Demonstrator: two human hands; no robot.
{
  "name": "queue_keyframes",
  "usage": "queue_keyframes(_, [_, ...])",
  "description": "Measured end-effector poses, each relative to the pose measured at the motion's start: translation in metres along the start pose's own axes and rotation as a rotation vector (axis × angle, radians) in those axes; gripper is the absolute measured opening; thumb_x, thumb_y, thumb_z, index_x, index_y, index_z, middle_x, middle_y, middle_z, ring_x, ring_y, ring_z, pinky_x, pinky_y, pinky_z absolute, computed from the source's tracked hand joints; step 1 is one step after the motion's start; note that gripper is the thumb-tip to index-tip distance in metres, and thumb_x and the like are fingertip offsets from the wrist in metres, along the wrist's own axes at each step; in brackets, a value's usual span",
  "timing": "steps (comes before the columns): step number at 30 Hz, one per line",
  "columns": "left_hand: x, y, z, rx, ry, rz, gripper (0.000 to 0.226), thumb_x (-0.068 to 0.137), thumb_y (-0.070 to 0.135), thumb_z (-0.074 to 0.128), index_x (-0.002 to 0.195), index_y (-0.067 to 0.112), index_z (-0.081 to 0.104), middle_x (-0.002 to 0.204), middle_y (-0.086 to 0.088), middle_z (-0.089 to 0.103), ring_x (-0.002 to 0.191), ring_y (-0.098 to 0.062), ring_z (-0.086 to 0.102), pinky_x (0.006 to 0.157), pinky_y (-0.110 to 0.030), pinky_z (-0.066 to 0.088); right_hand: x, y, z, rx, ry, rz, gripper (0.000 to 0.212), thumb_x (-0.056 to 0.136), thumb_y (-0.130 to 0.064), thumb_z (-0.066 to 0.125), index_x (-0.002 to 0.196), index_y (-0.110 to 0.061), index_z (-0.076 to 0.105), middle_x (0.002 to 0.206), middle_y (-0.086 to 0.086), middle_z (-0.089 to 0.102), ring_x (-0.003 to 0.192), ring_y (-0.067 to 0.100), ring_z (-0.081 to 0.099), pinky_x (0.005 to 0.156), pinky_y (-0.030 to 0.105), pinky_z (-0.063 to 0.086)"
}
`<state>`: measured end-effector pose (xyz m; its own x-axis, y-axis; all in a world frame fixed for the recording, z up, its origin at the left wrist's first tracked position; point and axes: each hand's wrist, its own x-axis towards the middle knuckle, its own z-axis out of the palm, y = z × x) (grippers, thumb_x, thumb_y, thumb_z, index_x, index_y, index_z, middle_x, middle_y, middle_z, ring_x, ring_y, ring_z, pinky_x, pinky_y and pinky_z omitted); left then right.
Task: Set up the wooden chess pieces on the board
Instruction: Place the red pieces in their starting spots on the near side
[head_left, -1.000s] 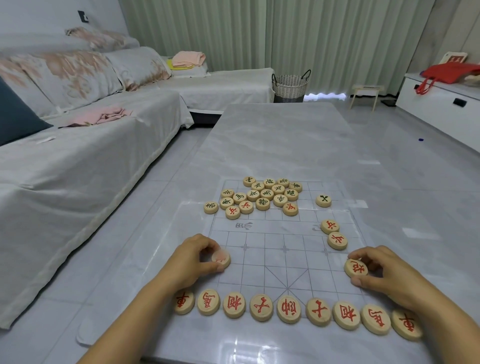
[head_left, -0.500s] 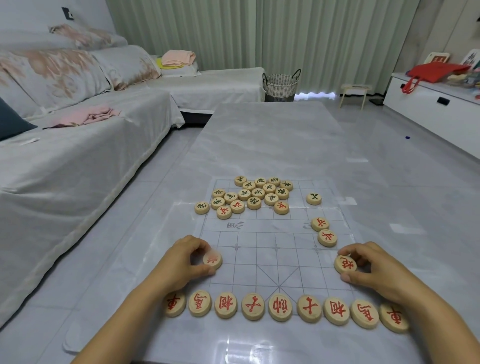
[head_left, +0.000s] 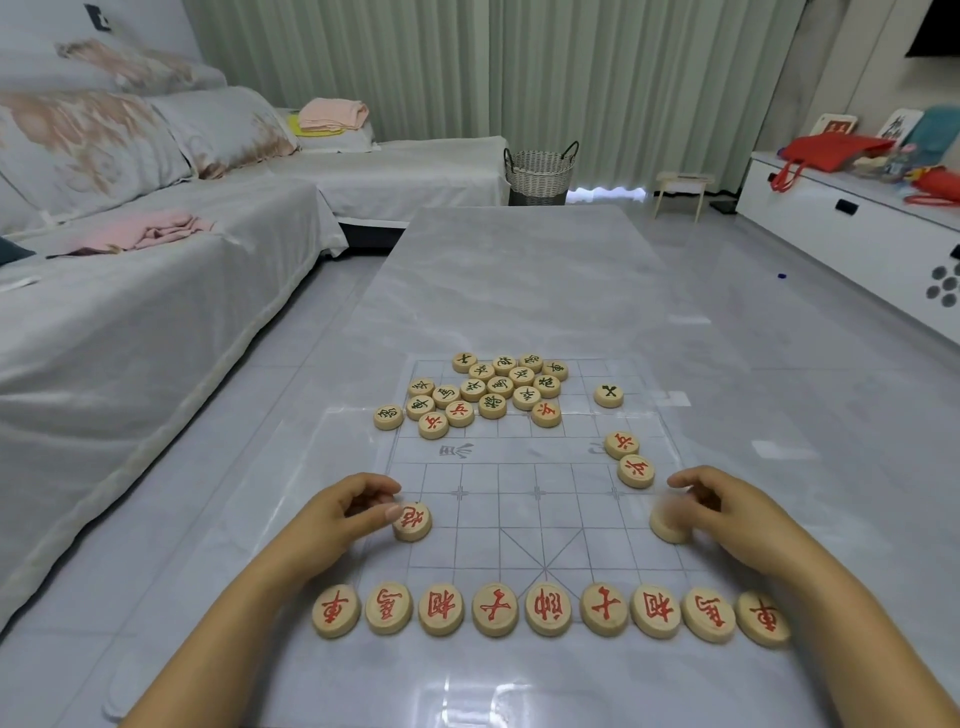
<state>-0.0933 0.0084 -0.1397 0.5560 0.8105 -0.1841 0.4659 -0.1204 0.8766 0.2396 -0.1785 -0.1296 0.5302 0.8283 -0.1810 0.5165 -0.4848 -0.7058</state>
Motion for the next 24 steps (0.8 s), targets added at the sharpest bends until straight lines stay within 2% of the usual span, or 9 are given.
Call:
queue_keyframes(5, [0.000,-0.001,-0.001,-0.061,0.032,-0.009,0.015,0.087,0.029,0.057,0.101,0.027,0.063,0.109,0.006,0.065,0.108,-0.011,0.056,0.096,-0.028,0.039,0.018,-0.019,0.006,-0.176,0.044,0.050,0.047,0.085,-0.042,0.059,0.124,-0.018,0.049,0.108,0.002,0.055,0.093,0.017,0.056,0.079,0.030,0.047])
queue_keyframes(8, [-0.003,0.000,-0.001,-0.103,0.045,0.001,0.015,0.089,0.028,0.055,0.100,0.026,0.064,0.107,0.004,0.066,0.107,-0.012,0.057,0.099,-0.031,0.039,0.032,-0.029,0.008,-0.308,0.005,0.081,0.051,0.081,-0.048,0.062,0.122,-0.022,0.048,0.116,0.003,0.054,0.096,0.019,0.057,0.083,0.034,0.050])
queue_keyframes(11, [-0.005,-0.002,-0.004,-0.172,0.071,0.012,0.017,0.087,0.029,0.055,0.099,0.024,0.066,0.100,0.001,0.070,0.104,-0.015,0.061,0.101,-0.033,0.041,0.040,-0.033,0.007,-0.354,-0.016,0.095,0.039,0.079,-0.046,0.065,0.108,-0.023,0.051,0.106,0.000,0.058,0.091,0.018,0.057,0.080,0.034,0.050])
queue_keyframes(14, [-0.007,-0.003,-0.006,-0.210,0.071,0.028,0.029,0.075,0.044,0.063,0.097,0.026,0.068,0.098,0.002,0.072,0.102,-0.015,0.063,0.102,-0.037,0.042,0.039,-0.025,-0.005,-0.363,0.015,0.145,0.032,0.079,-0.045,0.065,0.094,-0.020,0.052,0.094,0.000,0.061,0.086,0.018,0.057,0.079,0.035,0.049])
queue_keyframes(16, [-0.008,-0.004,-0.006,-0.221,0.067,0.040,0.038,0.067,0.052,0.070,0.096,0.028,0.068,0.097,0.003,0.072,0.101,-0.014,0.063,0.099,-0.036,0.043,0.036,-0.014,-0.017,-0.385,0.058,0.201,0.034,0.079,-0.050,0.062,0.087,-0.018,0.051,0.086,0.001,0.061,0.080,0.019,0.057,0.071,0.033,0.045])
queue_keyframes(20, [-0.007,-0.004,-0.005,-0.238,0.110,0.051,0.018,0.086,0.031,0.055,0.098,0.023,0.067,0.098,0.000,0.071,0.100,-0.017,0.062,0.100,-0.037,0.042,0.025,0.007,-0.031,-0.355,0.055,0.239,0.047,0.081,-0.061,0.052,0.077,-0.014,0.048,0.075,0.003,0.055,0.068,0.018,0.048,0.062,0.030,0.034])
queue_keyframes(22, [-0.007,-0.004,-0.004,-0.230,0.117,0.047,0.018,0.089,0.027,0.052,0.098,0.022,0.067,0.099,0.001,0.071,0.101,-0.017,0.062,0.099,-0.036,0.042,0.022,0.013,-0.034,-0.254,0.071,0.173,0.040,0.085,-0.053,0.052,0.088,-0.013,0.053,0.086,0.005,0.058,0.074,0.019,0.051,0.067,0.031,0.038])
queue_keyframes(24, [-0.006,-0.005,-0.003,-0.222,0.113,0.045,0.017,0.089,0.027,0.053,0.098,0.023,0.067,0.098,0.001,0.071,0.101,-0.017,0.062,0.099,-0.036,0.042,0.020,0.018,-0.038,-0.189,0.091,0.071,0.029,0.090,-0.036,0.054,0.113,-0.019,0.053,0.109,0.005,0.053,0.091,0.020,0.053,0.081,0.030,0.042])
